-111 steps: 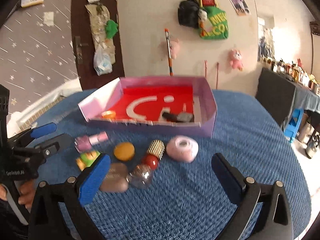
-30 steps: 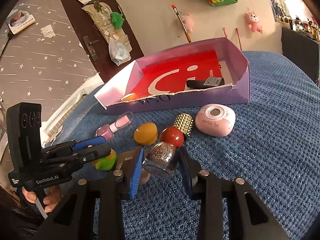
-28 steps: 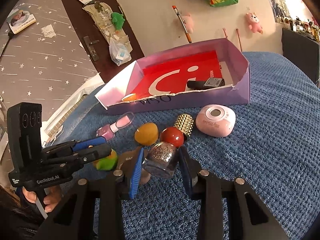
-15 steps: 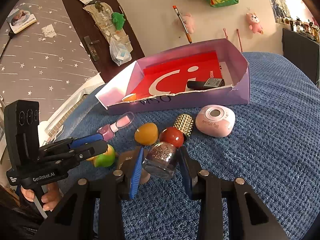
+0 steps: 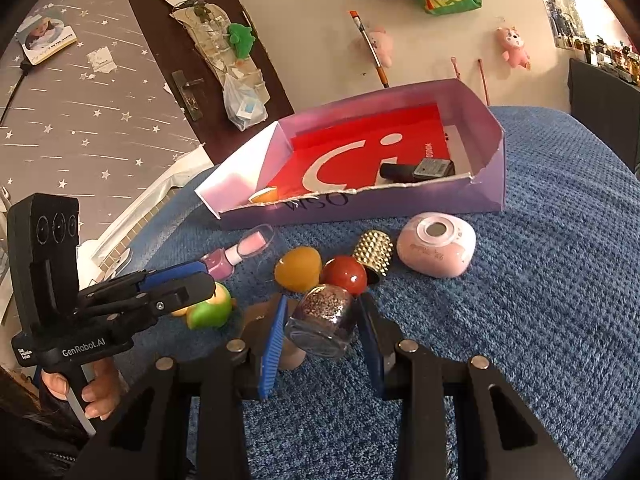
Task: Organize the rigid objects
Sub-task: 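Carry the duck toy into the box with the left tool while the right tool carries the glitter bottle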
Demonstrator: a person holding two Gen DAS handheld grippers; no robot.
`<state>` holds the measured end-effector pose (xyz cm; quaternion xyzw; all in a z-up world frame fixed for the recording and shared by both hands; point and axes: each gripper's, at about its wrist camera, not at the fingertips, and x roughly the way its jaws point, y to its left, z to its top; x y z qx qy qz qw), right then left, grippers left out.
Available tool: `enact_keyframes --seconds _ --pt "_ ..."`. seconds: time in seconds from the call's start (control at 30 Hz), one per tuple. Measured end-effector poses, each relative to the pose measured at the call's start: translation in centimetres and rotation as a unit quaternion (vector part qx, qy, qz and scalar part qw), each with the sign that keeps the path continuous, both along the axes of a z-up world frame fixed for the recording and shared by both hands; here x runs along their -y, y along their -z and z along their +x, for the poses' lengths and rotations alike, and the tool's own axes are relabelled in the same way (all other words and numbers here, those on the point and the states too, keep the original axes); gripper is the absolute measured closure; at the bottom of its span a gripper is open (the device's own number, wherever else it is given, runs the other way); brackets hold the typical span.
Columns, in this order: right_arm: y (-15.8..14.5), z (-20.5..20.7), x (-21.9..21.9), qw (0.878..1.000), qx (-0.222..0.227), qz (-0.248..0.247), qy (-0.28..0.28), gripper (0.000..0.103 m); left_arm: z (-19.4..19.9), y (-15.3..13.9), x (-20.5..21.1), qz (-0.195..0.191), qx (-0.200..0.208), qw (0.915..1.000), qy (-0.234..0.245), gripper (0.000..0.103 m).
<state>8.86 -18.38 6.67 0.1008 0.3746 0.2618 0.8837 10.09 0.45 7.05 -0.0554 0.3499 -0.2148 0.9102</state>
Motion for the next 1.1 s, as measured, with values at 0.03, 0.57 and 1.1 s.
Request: enact_keyframes --seconds 0.03,0.57,1.1 --pt "-0.3 0.2 -0.1 1.0 0.001 0.001 -0.002 0.065 0.2 -0.5 0.0 -0.002 0.004 1.0 0.0 0.066" --pt "-3.7 11.6 -2.2 0.997 -0.009 -0.032 -0.07 0.065 12.9 -4.2 0.3 -0.011 -0.004 0.9995 0.031 0.066" --pt "0.1 17.5 -3.8 0.987 -0.064 -0.081 -0.125 0.065 17.7 2.0 1.0 0.005 -0.089 0.9948 0.05 0.066"
